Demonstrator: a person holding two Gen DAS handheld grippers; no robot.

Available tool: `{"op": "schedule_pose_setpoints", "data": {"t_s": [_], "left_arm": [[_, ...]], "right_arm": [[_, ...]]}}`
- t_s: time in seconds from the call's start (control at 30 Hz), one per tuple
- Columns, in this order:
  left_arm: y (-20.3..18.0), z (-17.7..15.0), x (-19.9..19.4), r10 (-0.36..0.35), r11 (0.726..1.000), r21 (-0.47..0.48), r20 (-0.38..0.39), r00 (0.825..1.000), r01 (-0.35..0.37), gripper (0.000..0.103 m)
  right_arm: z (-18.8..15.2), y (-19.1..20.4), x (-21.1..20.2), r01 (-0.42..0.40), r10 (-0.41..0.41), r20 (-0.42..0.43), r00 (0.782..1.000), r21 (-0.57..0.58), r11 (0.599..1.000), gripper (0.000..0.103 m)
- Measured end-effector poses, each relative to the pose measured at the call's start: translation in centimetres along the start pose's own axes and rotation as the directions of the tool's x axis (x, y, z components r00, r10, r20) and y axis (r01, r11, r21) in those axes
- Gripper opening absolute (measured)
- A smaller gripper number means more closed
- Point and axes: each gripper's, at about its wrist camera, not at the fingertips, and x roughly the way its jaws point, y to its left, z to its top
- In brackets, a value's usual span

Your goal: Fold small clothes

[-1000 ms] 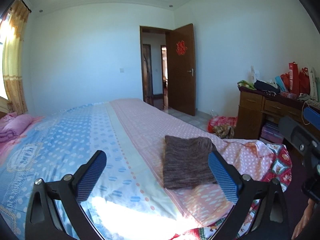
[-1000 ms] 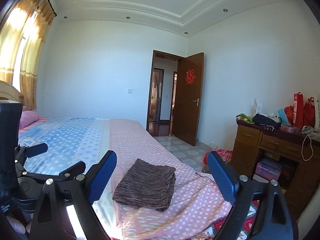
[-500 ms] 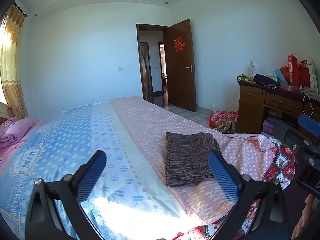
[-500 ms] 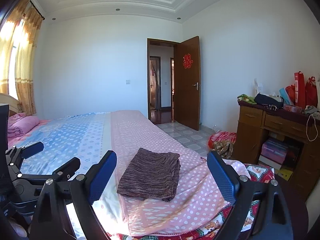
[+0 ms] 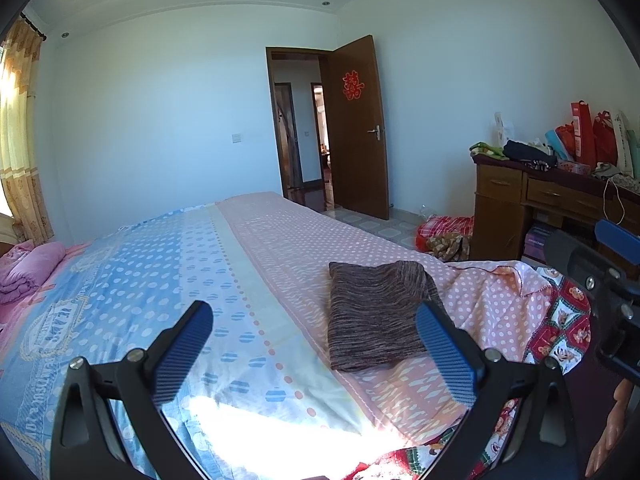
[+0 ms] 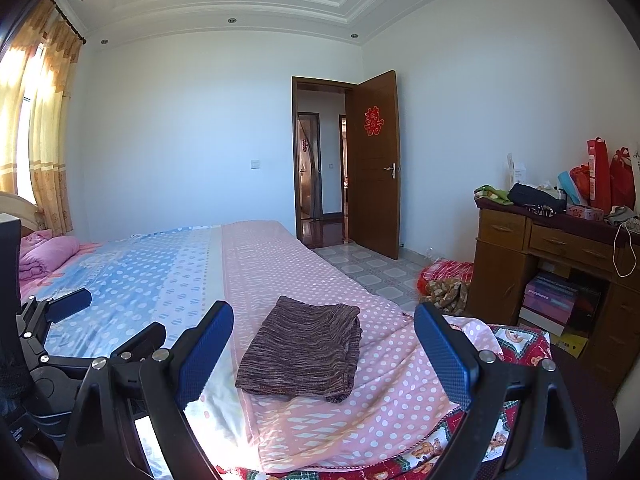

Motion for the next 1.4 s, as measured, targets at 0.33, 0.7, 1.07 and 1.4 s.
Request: {"op": "schedule_pose_setpoints", "data": {"t_s": [0.33, 0.7, 1.07, 1.4], "left_arm": [[-0.06, 0.0, -0.06, -0.003, 1.0, 0.003, -0.004, 1.0, 0.003, 0.103], [-0.12, 0.02, -0.05, -0.004, 1.0, 0.003, -0.005, 1.0, 0.004, 0.103], [0.13, -0.53, 0.43, 0.01, 1.0, 0.013, -0.024, 1.0, -0.01, 0.103], [0.27, -0.54, 0.62, 0.028, 0.999, 0.03, -0.031, 0.999, -0.027, 0.103]], "right_arm": [[-0.03, 0.0, -0.14, 0.002, -0.002, -0.002, 1.0, 0.003, 1.0, 0.092], [-0.12, 0.03, -0.33, 0.005, -0.004, -0.007, 1.0, 0.008, 1.0, 0.092], [-0.47, -0.12, -0.2, 0.011, -0.011, -0.022, 1.0, 0.024, 1.0, 0.092], [-0.76, -0.06, 0.19, 0.014, -0.013, -0.038, 0.999, 0.024, 1.0, 0.092]]}}
